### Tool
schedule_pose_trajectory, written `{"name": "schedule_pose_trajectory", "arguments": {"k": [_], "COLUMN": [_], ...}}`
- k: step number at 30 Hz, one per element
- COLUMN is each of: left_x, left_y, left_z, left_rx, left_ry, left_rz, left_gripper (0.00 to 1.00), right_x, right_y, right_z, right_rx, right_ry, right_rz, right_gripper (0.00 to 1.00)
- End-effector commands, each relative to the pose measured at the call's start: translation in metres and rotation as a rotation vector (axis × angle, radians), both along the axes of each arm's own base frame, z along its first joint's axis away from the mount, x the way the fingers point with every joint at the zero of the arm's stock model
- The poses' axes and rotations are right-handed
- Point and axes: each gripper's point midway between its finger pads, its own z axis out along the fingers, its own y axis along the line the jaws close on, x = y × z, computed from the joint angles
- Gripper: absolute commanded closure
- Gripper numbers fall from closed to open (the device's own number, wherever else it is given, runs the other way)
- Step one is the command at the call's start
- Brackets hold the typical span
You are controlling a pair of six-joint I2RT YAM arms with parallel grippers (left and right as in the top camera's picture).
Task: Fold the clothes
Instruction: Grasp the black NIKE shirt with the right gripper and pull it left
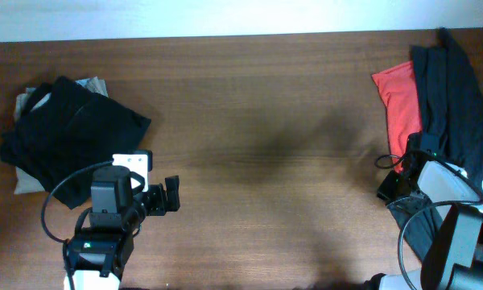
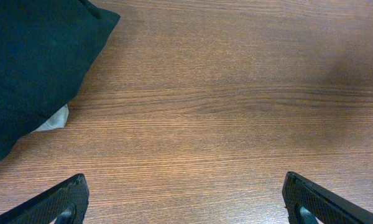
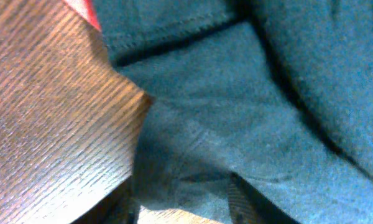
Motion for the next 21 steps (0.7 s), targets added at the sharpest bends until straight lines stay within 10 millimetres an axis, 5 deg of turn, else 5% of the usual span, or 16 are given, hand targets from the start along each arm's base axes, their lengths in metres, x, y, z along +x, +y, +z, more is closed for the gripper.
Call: {"name": "schedule_pose_trajectory", "arguments": {"k": [1, 2, 5, 7, 9, 11, 13, 17, 19, 21], "left_x": [0.003, 0.003, 0.004, 0.004, 0.004, 0.004, 0.004, 0.004, 0.004, 0.004], "left_y": [-0.002, -0.003, -0.002, -0.002, -0.002, -0.002, -0.002, -0.003, -0.003, -0.003], "left_z": [0.009, 0.009, 0.010, 0.010, 0.010, 0.010, 0.010, 0.010, 0.010, 0.010], "left_rx": [-0.017, -0.018, -0.018, -0.018, -0.018, -0.018, -0.018, -0.018, -0.018, -0.018], "left_ry": [-0.023, -0.023, -0.025, -0.026, -0.026, -0.026, -0.026, -0.026, -0.025, -0.026], "left_rz": [-0.006, -0.006, -0.006, -0.006, -0.006, -0.006, -0.006, -0.006, -0.006, -0.006], "left_gripper": [0.01, 0.01, 0.01, 0.01, 0.01, 0.01, 0.01, 0.01, 0.01, 0.01], "right_x": [-0.016, -0.016, 0.006, 0.053, 0.072, 0.085, 0.071, 0.044, 0.041, 0.056], "right_y": [0.002, 0.005, 0.016, 0.003, 0.004, 0.060, 0.119, 0.248, 0.305, 0.329], "right_z": [-0.012, -0.012, 0.013, 0.121, 0.198, 0.334, 0.361, 0.372, 0.359, 0.330], "right_rx": [0.008, 0.024, 0.104, 0.037, -0.011, 0.004, 0.107, 0.438, 0.511, 0.501], "right_ry": [0.068, 0.067, -0.023, -0.226, -0.388, -0.789, -0.912, -0.981, -0.953, -0.862], "right_rz": [-0.012, -0.011, 0.021, 0.149, 0.232, 0.637, 0.883, 1.288, 1.475, 1.517], "right_gripper": [0.83, 0.96, 0.96, 0.96, 0.96, 0.96, 0.96, 0.96, 0.96, 0.96]}}
